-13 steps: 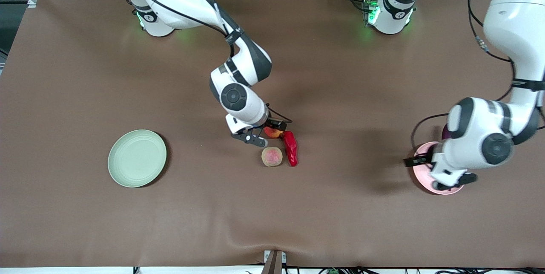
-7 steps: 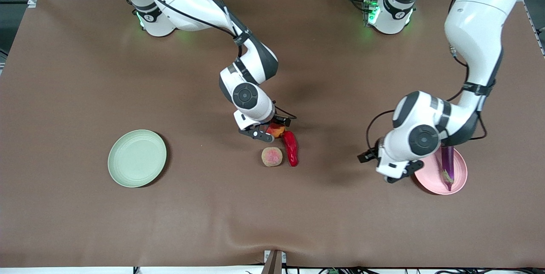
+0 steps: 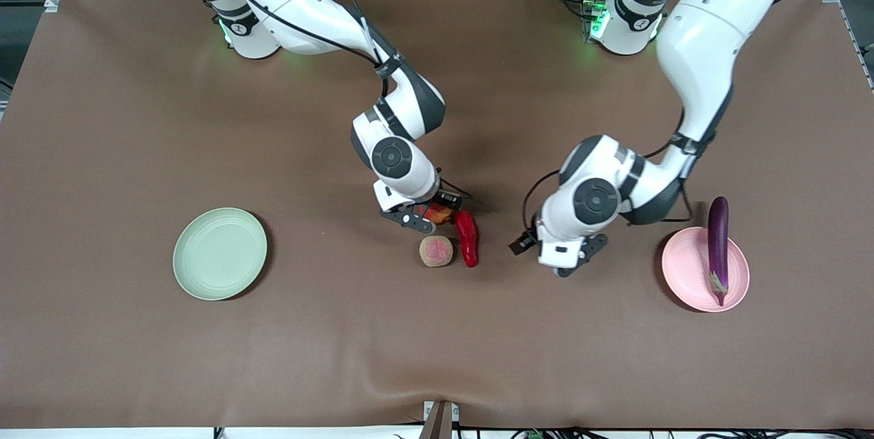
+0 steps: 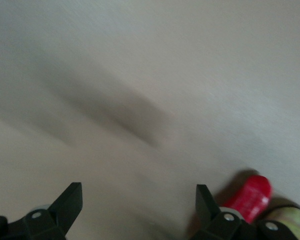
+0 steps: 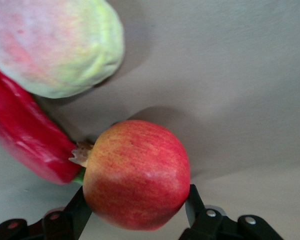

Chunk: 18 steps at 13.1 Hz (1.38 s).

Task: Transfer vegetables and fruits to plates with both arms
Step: 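Carry the apple to the green plate while the left gripper reaches the chili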

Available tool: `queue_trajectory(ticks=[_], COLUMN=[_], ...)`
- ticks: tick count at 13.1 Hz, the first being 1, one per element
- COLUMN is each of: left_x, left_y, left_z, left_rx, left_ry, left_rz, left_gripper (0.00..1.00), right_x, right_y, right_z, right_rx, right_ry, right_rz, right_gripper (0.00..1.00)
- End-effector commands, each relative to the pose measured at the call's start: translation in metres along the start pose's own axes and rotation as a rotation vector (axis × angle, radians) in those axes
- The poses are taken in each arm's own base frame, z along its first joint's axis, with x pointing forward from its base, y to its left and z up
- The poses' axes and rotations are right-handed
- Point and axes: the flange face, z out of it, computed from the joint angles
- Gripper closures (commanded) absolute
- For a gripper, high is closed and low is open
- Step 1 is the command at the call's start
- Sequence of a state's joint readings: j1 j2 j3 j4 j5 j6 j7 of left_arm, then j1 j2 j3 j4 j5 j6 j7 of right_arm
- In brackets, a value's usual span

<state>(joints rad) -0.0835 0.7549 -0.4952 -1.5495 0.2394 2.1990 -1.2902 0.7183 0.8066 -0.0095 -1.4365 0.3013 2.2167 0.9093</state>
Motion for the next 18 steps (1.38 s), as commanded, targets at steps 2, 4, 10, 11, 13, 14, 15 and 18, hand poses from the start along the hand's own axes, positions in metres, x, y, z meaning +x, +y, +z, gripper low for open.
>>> queue_trajectory(ticks=[2,4,10,11,13,14,15,18], left_x=[-0.039,-0.060,-0.082,-0.082,-0.092,-0.093,-0.093,-0.097], left_y=[0.044,0.057,0.063,0.062,0.063,0.064,0.065,0.067], left_z=[0.006,0.013,0.043,0.053,0.067,0.069,0.073,0.082], left_rx=[-0.072,-0.096,-0.087,-0.074,-0.067,-0.081,-0.090,-0.117], left_ry=[-0.012,-0.001,0.087,0.097,0.086,0.086,0.082,0.078], left_rz=[-0.121,-0.105,0.065,0.080,0.093,0.096,0.094,0.102], left_gripper=[0.00,0.04,0.16,0.22,0.25,0.25,0.25,0.40], right_x=[0.019,0.041,0.168,0.192,0.234,0.252,0.263,0.279], right_y=[0.024,0.048,0.199,0.233,0.307,0.341,0.375,0.425], right_z=[-0.060,-0.098,-0.173,-0.181,-0.200,-0.201,-0.195,-0.169], right_rx=[-0.044,-0.125,-0.235,-0.235,-0.196,-0.183,-0.172,-0.165], right_ry=[-0.067,-0.027,-0.078,-0.097,-0.128,-0.139,-0.161,-0.155], right_rz=[-0.062,-0.140,-0.189,-0.226,-0.300,-0.303,-0.287,-0.290], right_gripper=[1.00,1.00,1.00,1.00,1.00,1.00,1.00,0.99])
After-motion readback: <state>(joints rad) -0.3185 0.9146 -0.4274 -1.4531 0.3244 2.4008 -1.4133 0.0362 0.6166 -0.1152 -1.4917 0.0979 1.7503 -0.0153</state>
